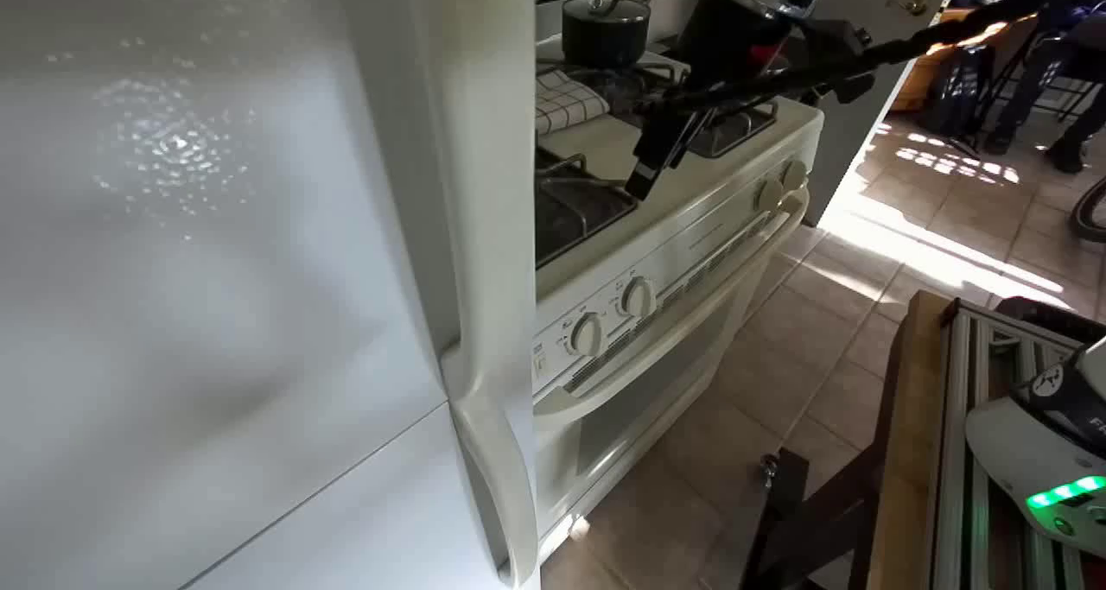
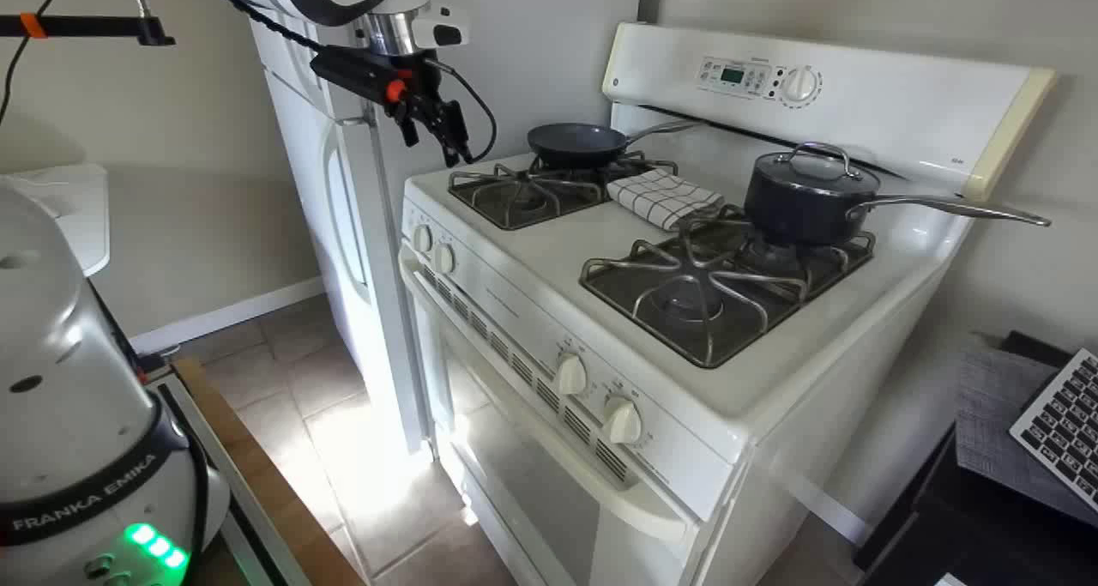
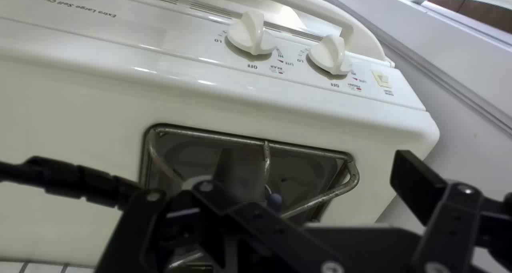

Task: Unfold the hand towel

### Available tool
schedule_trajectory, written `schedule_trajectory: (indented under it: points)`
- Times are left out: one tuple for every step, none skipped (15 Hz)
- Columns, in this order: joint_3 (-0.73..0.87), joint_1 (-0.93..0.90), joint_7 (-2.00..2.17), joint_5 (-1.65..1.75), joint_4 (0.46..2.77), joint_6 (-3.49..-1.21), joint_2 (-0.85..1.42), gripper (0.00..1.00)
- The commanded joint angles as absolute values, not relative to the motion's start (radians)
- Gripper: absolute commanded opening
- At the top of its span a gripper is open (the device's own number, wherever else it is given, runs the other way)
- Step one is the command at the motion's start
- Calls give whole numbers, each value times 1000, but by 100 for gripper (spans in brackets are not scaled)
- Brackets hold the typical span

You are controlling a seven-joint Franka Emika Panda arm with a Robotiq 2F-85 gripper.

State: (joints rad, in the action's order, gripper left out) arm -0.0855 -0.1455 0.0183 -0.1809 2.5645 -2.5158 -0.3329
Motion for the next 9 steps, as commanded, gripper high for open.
schedule_trajectory:
  points:
    - [-86,-145,19,-180,2563,-2513,-333,100]
    - [-86,-145,19,-180,2563,-2513,-333,100]
    - [-86,-145,19,-180,2563,-2513,-333,100]
    - [-86,-145,19,-180,2563,-2513,-333,100]
    - [-86,-145,19,-180,2563,-2513,-333,100]
    - [-86,-145,19,-180,2563,-2513,-333,100]
    - [-88,-136,34,-170,2538,-2526,-301,100]
    - [-84,-128,32,-166,2508,-2557,-267,100]
    - [-78,-124,22,-168,2482,-2572,-246,100]
